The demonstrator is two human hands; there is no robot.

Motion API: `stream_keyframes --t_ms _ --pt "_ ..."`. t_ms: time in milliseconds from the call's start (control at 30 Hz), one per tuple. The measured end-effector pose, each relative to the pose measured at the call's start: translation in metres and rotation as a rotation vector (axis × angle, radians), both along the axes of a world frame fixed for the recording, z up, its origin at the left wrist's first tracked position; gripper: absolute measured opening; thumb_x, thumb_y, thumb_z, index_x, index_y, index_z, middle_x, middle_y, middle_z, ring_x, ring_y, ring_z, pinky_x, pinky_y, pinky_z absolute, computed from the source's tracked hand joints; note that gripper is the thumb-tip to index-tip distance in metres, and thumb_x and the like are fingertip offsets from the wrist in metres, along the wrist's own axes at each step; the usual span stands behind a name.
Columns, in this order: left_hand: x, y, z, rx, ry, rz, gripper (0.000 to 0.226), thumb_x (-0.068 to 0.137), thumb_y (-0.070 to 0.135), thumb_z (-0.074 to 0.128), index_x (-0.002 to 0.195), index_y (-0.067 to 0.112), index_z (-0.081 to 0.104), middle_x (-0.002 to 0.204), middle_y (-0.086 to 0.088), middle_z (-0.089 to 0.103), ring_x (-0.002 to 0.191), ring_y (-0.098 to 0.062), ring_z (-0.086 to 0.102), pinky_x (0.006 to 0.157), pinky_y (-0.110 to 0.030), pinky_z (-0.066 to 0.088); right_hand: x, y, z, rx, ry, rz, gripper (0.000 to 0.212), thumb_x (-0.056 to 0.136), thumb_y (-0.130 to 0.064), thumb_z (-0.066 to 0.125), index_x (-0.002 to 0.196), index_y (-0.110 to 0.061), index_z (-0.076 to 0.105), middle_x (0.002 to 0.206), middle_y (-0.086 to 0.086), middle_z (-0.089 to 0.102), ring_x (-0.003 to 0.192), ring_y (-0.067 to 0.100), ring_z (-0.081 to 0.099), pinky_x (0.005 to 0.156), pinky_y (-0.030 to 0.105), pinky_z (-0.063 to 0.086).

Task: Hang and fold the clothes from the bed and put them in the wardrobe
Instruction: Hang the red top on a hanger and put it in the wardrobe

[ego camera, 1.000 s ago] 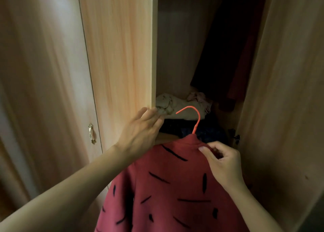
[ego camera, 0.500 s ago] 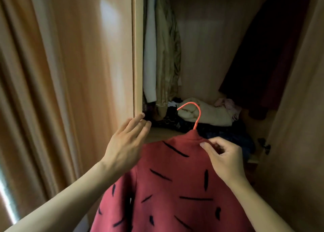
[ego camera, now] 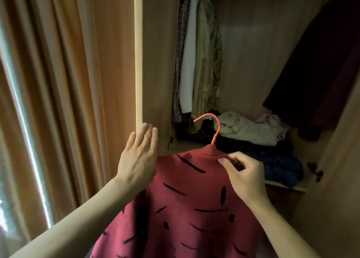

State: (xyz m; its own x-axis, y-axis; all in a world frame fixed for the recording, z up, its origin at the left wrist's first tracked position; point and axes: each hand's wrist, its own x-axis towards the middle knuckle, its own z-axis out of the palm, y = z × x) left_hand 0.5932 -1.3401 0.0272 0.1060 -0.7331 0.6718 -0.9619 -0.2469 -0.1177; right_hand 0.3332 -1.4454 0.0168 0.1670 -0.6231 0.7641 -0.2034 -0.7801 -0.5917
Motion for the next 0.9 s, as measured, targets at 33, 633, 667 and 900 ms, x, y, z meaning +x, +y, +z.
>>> stream_keyframes --t_ms 33,633,667,900 --pt "0.000 0.001 -0.001 0.013 0.005 -0.010 0.077 0.069 0.010 0.032 0.144 -0.006 0.042 0.146 -0.021 0.048 0.142 -0.036 0.037 0.110 -0.053 0.037 0.001 0.002 0.000 0.002 0.005 0.001 0.015 0.081 -0.018 0.079 0.069 -0.018 0.069 0.060 -0.008 0.063 0.056 0.009 0.057 0.056 0.027 0.044" --pt "-0.024 0.005 -0.017 0.045 0.203 -0.403 0.031 0.096 0.037 0.036 0.110 0.022 0.059 0.093 0.006 0.054 0.086 -0.021 0.057 0.073 -0.036 0.051 -0.014 0.026 0.001 -0.019 0.059 -0.101 0.019 0.082 -0.021 0.079 0.067 -0.017 0.067 0.057 -0.009 0.059 0.053 0.010 0.054 0.055 0.022 0.039" --pt "-0.029 0.001 -0.018 0.009 0.223 -0.469 0.027 0.097 0.033 0.038 0.108 0.022 0.059 0.091 0.006 0.051 0.083 -0.019 0.056 0.072 -0.034 0.051 -0.016 0.028 0.003 -0.042 0.073 -0.119 0.019 0.082 -0.020 0.079 0.068 -0.017 0.067 0.058 -0.010 0.059 0.054 0.010 0.054 0.055 0.022 0.040" --pt "-0.067 -0.037 -0.011 -0.330 0.431 -0.690 0.025 0.100 0.022 0.045 0.106 0.010 0.066 0.087 0.000 0.052 0.069 -0.020 0.055 0.061 -0.040 0.051 -0.052 0.028 0.033 -0.193 0.223 -0.203 0.009 0.089 -0.017 0.071 0.082 -0.014 0.068 0.075 -0.011 0.065 0.071 0.009 0.063 0.064 0.023 0.049"
